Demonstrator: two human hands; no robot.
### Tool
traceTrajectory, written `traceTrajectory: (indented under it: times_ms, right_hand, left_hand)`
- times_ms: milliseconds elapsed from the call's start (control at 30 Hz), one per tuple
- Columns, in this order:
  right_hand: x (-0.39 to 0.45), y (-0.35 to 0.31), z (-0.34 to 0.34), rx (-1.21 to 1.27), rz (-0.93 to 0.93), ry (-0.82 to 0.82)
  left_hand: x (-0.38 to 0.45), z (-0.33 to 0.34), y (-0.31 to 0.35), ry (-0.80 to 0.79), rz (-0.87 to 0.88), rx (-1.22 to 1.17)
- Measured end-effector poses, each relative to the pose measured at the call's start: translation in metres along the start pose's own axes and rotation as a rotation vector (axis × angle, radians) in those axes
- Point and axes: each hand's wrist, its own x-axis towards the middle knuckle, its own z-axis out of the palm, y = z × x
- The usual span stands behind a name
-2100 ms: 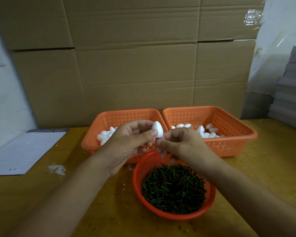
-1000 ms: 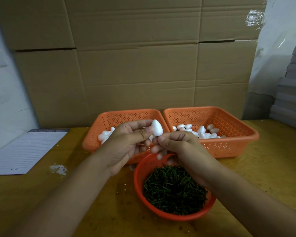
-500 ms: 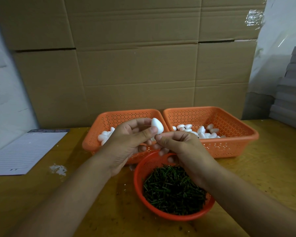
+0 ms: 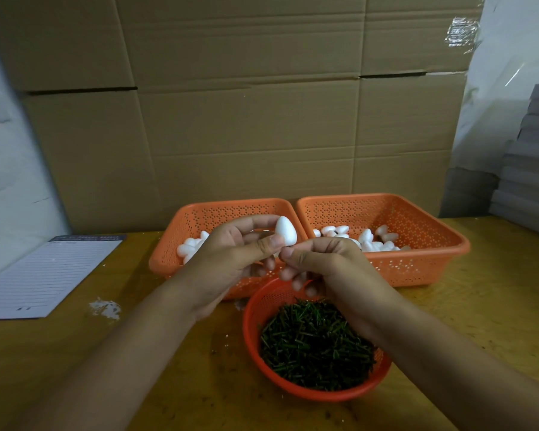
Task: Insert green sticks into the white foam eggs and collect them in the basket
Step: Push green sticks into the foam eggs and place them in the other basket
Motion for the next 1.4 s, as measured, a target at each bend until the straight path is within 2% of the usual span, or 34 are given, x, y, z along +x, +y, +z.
traceTrajectory:
  times_ms: [200, 600, 933, 1067, 1233, 1400]
  right_hand:
    - [0.0002, -0.0005, -0.0001, -0.024, 0.022, -0.004]
    - [0.0011, 0.0007, 0.0, -0.032, -0.051, 0.04]
    - [-0.0011, -0.0016, 0.003, -0.061, -0.065, 0.052]
    - [-0.0011, -0.0012, 0.0049, -0.083, -0.076, 0.063]
    - [-0.0019, -0.0012, 0.005, -0.079, -0.08, 0.082]
    - [-0.0013, -0.0005, 0.0074, -0.029, -0.079, 0.142]
  left_hand:
    - [-0.0003, -0.0035, -0.0005, -0.002, 0.024, 0.109]
    - [0.0012, -0.001, 0.0, 0.047, 0.046, -0.022]
    - [0.0022, -0.0007, -0.0017, 0.076, 0.171, 0.145]
    - [0.0026, -0.0011, -0.0024, 0.067, 0.13, 0.187]
    - [0.0013, -0.0023, -0.0005, -0.03, 0.101, 0.109]
    - [0.0028, -0.0012, -0.0009, 0.051, 0.083, 0.1]
